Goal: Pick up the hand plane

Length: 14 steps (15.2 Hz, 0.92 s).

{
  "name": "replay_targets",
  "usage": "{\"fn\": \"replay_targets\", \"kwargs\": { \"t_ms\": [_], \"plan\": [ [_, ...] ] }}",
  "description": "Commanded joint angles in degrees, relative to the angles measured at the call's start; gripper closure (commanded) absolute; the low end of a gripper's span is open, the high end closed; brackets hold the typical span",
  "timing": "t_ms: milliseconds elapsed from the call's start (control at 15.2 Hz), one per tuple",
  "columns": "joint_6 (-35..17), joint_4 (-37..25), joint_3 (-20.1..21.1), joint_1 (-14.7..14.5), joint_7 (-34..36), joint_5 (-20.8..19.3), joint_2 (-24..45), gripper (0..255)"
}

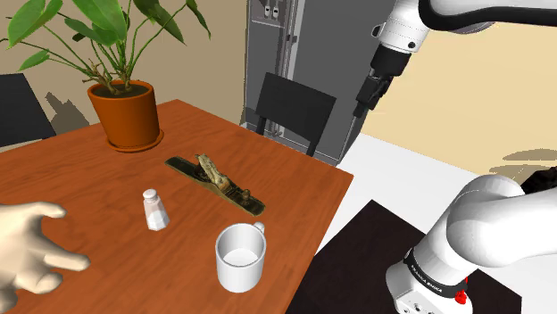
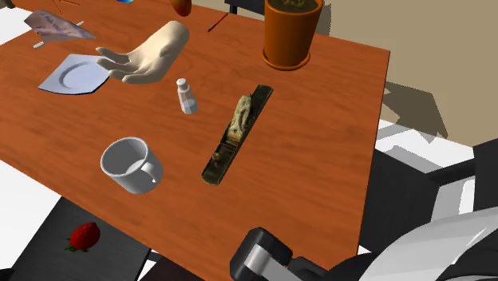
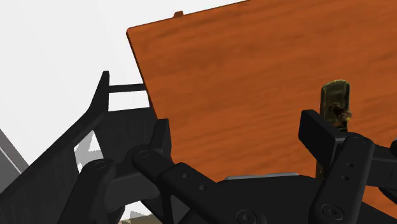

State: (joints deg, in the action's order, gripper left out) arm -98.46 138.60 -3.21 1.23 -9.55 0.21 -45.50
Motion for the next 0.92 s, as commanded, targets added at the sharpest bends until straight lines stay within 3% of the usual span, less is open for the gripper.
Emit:
{"fn": "replay_targets", "kwargs": {
  "t_ms": [0, 858],
  "plan": [
    [0.0, 0.0, 0.0, 0.0, 0.0, 0.0, 0.0, 0],
    [-12.7, -7.6, 12.5, -4.0, 13.4, 2.6, 22.1, 0]
  ]
}}
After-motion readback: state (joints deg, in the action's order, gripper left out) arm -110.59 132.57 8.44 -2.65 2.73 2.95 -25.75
